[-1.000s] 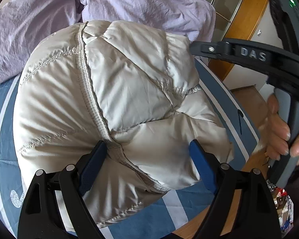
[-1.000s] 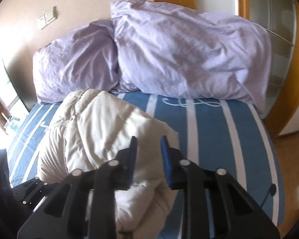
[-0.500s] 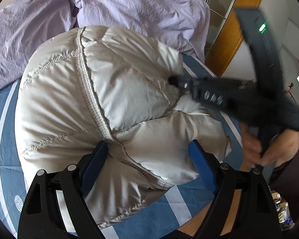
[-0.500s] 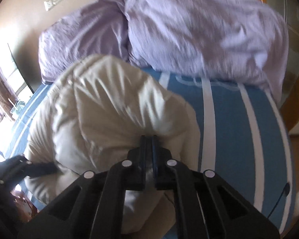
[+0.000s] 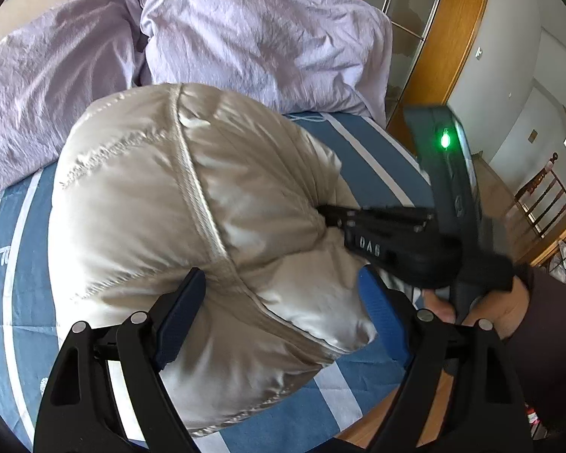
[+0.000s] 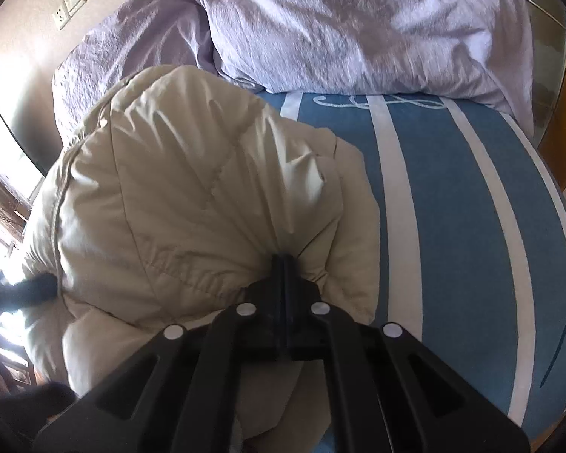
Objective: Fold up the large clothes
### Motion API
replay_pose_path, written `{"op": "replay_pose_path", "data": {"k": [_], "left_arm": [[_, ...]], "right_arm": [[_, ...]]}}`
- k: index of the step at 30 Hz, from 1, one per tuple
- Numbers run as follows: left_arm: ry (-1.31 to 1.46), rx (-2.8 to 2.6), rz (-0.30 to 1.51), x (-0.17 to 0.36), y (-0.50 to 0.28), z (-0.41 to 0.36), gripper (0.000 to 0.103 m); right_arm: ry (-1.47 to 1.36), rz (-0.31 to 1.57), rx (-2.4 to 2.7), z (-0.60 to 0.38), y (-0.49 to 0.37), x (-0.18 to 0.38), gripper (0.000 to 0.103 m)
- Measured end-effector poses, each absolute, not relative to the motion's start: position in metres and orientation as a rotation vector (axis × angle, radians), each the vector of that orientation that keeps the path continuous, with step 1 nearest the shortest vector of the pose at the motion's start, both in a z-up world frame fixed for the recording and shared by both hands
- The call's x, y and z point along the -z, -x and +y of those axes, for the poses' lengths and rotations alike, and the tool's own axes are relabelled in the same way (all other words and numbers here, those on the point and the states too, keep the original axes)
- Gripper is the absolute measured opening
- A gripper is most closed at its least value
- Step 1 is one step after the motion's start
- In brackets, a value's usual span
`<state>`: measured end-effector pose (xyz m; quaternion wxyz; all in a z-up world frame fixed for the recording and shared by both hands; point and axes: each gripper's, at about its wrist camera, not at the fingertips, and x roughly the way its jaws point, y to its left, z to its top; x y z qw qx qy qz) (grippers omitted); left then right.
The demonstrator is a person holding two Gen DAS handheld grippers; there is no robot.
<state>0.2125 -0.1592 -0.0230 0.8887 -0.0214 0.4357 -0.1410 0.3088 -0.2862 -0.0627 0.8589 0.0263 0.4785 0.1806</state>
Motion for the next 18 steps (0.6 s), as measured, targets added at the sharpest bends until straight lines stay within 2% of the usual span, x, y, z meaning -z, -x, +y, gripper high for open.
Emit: {"op": "replay_pose_path", "data": {"k": [18], "left_arm": [[0.064,0.215,0.833,-0.005,-0.240,-0.136,0.084]], "right_arm": [[-0.089,0.956,-0.356,-0.294,-0.299,0.073,0.001]]}}
